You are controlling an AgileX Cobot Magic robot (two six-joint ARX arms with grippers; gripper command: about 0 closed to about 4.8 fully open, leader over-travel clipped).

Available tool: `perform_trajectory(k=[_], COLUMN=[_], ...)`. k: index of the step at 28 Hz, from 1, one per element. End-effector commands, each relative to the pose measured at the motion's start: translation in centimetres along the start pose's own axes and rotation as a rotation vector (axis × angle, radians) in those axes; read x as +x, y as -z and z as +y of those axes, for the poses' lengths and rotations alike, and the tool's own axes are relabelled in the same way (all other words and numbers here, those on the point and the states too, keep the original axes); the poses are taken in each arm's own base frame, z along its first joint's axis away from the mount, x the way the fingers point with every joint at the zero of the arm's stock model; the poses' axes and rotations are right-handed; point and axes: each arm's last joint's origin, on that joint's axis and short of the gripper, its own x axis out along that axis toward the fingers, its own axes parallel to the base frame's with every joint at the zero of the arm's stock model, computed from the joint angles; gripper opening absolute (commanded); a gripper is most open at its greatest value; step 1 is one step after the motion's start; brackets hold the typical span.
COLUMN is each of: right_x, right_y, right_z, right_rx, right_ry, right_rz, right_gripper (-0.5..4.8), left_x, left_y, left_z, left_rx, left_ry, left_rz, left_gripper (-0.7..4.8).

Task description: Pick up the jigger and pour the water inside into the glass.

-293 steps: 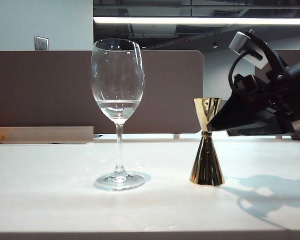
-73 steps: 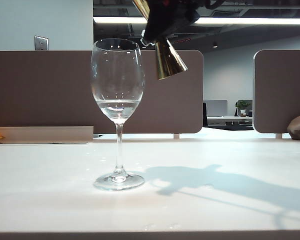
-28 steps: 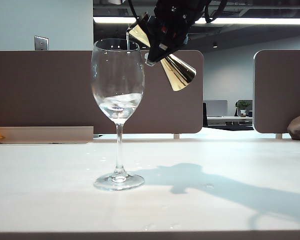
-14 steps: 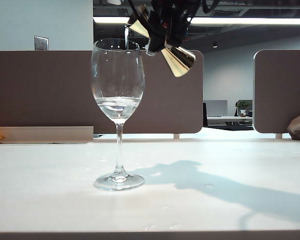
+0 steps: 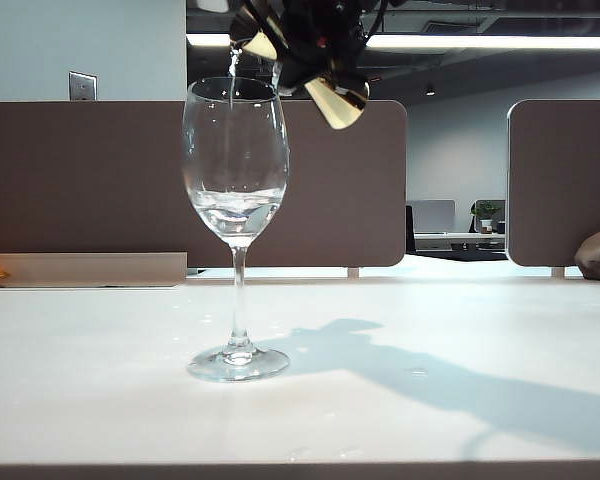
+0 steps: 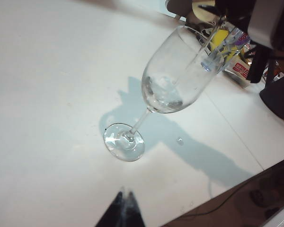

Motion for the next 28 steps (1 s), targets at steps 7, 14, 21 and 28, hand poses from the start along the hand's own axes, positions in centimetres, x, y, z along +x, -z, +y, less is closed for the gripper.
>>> perform_trajectory(k=[7, 14, 21, 28], right_x=[-0.24, -0.25, -0.28, -0.37], right_y=[-0.11, -0.1, -0.05, -0.04], right_z=[-1.11, -1.19, -1.29, -1.44], right_rx=[-0.161, -0.22, -0.271, 0.009], right_ry=[0.092, 0.099, 0.103, 0.115], right_rz=[0.01, 0.014, 0.034, 0.025], right_gripper=[-0.01, -0.01, -0.01, -0.01], left_x=[-0.05, -0.05, -0.05, -0.05], left_y=[-0.18, -0.18, -0.18, -0.18], left_z=[-0.09, -0.09, -0.09, -0.09], left_rx=[0.009, 0.009, 0.009, 0.009], left_ry=[0.006, 0.006, 0.006, 0.006], left_rz=[-0.011, -0.011, -0.011, -0.011], left_gripper=[-0.03, -0.03, -0.02, -0.02])
